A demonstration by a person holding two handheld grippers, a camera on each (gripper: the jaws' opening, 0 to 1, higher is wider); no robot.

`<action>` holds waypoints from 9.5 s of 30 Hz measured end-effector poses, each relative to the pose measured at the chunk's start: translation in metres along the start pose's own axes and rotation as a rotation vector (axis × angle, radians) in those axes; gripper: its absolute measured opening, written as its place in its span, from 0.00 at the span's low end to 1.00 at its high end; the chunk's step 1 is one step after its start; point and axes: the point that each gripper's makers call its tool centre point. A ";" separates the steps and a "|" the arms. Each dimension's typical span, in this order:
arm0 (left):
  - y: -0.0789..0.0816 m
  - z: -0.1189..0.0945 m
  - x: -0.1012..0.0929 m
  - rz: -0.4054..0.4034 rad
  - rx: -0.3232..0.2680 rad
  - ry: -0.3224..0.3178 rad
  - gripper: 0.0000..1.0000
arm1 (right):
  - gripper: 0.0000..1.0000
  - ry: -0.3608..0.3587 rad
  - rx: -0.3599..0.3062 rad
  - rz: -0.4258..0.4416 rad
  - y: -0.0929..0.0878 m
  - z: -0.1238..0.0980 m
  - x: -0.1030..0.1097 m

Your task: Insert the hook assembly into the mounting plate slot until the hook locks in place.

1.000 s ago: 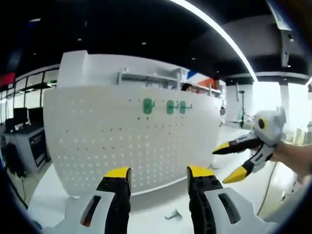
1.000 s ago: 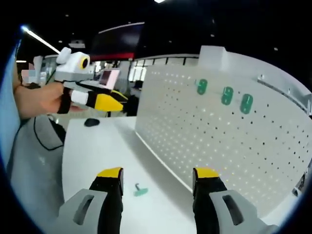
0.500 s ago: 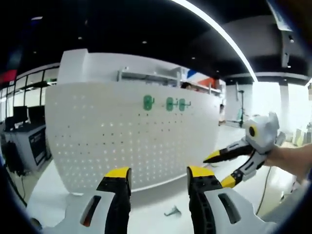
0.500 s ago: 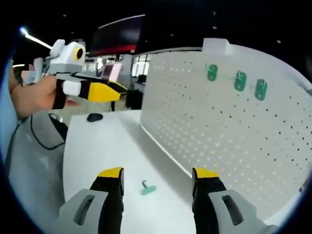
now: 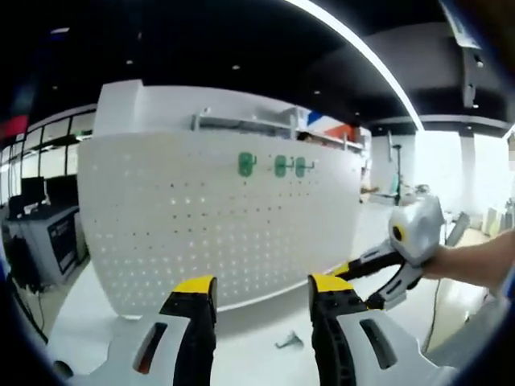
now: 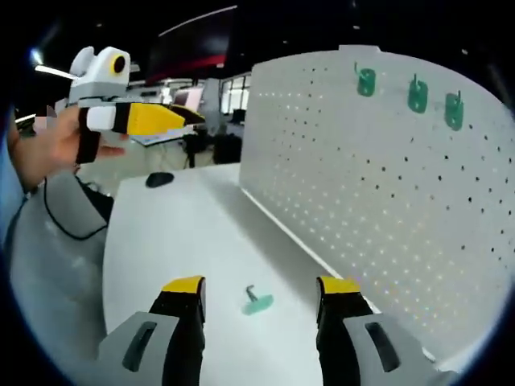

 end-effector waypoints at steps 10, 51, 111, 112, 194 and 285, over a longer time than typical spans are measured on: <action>0.005 -0.007 0.012 0.055 0.000 -0.001 0.45 | 0.54 0.021 0.059 0.023 -0.021 0.021 0.005; 0.010 -0.025 0.035 0.185 0.018 -0.022 0.43 | 0.20 -0.033 0.255 0.171 -0.069 0.074 0.009; 0.007 -0.025 0.033 0.184 0.027 -0.042 0.39 | 0.01 -0.121 0.332 0.288 -0.080 0.080 -0.021; 0.007 -0.025 0.033 0.185 0.026 -0.042 0.39 | 0.00 -0.122 0.332 0.286 -0.080 0.080 -0.022; 0.023 0.006 -0.020 0.076 -0.016 -0.165 0.28 | 0.00 -0.098 -0.420 0.154 0.157 -0.014 -0.009; 0.075 0.027 -0.036 0.000 -0.194 -0.169 0.04 | 0.04 -0.069 -0.661 0.152 0.211 -0.049 0.004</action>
Point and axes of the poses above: the point that each gripper's makers call its tool centre point, and the gripper's own axes: z roughly forward along the fingers, x roughly to its left, y roughly out of its top, and after that the axes turned 1 degree about -x, right-handed
